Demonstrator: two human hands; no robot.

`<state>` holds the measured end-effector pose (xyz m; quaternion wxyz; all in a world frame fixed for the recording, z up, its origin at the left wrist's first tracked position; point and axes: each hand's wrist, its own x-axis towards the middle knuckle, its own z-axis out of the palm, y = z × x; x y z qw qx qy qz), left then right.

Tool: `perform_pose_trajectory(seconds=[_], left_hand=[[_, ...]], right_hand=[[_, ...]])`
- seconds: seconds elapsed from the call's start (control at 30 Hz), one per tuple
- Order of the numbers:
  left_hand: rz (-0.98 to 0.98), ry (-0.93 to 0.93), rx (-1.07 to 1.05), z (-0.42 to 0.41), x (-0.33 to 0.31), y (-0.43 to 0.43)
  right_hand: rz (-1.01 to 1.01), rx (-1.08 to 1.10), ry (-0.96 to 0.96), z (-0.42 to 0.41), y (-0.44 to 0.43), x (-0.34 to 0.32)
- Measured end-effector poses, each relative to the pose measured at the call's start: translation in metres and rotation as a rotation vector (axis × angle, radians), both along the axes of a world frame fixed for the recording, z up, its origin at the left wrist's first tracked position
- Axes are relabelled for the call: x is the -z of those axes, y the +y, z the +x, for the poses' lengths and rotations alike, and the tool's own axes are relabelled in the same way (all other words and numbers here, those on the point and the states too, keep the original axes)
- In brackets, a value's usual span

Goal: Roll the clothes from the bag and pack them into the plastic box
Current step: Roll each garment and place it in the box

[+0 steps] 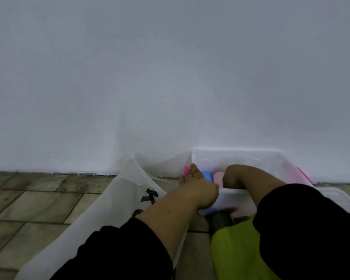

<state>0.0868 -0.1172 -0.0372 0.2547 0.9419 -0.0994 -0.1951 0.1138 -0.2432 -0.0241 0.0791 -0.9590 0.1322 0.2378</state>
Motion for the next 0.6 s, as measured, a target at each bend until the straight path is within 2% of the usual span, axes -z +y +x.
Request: perform_pose_trajectory(seconds=[0.2, 0.3, 0.4, 0.5, 0.53, 0.6], left_hand=[[-0.012, 0.024, -0.025, -0.001, -0.003, -0.002], [-0.016, 0.031, -0.06, -0.003, -0.006, -0.003], [-0.005, 0.01, -0.056, -0.004, -0.006, -0.002], [-0.045, -0.005, -0.064, -0.006, -0.004, 0.001], [-0.067, -0.026, -0.071, -0.008, -0.003, 0.002], [-0.112, -0.108, -0.094, -0.013, 0.0, 0.006]], right_hand=[[-0.052, -0.034, 0.057, 0.007, -0.001, 0.008], [-0.102, -0.023, 0.014, 0.007, -0.008, 0.007], [0.005, -0.063, -0.238, -0.002, -0.02, -0.011], [0.275, 0.013, -0.572, -0.038, -0.038, -0.037], [0.324, 0.035, -0.615, -0.057, -0.045, -0.042], [0.284, 0.046, -0.591, -0.098, -0.06, -0.043]])
